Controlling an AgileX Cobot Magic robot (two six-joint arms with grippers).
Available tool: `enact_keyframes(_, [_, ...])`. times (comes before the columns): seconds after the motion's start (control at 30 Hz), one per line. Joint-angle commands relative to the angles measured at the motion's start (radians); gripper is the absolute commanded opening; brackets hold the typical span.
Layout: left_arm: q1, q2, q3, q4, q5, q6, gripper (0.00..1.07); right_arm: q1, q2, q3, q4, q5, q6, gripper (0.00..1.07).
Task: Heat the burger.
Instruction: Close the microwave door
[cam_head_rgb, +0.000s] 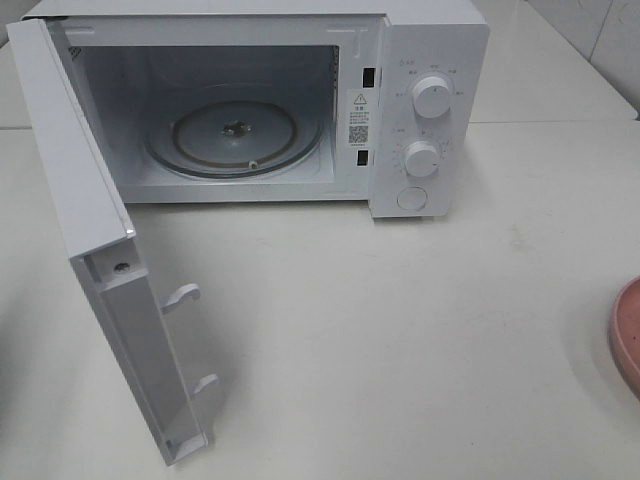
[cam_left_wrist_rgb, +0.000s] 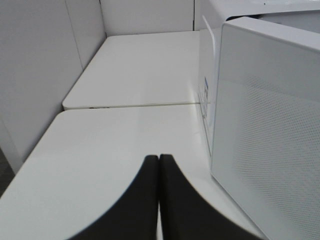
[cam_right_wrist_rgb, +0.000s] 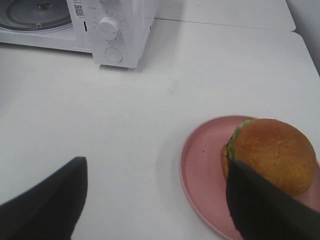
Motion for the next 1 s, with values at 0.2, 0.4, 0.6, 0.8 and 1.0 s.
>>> enact_keyframes(0.2, [0.004, 0.181, 0.002, 0.262, -0.213, -0.210, 0.00, -0.006, -0.026, 0.000, 0.003, -0.010, -0.007, 0.74])
enact_keyframes(0.4, [0.004, 0.301, 0.001, 0.417, -0.395, -0.284, 0.00, -0.006, -0.026, 0.000, 0.003, -0.010, -0.007, 0.74])
enact_keyframes(0.6, [-0.050, 0.379, -0.036, 0.501, -0.434, -0.292, 0.00, -0.006, -0.026, 0.000, 0.003, -0.010, -0.007, 0.74])
enact_keyframes(0.8, [-0.209, 0.464, -0.068, 0.370, -0.437, -0.251, 0.00, -0.006, -0.026, 0.000, 0.003, -0.010, -0.007, 0.74])
enact_keyframes(1.0, [-0.315, 0.523, -0.073, 0.217, -0.439, -0.166, 0.00, -0.006, -0.026, 0.000, 0.003, -0.010, -0.007, 0.74])
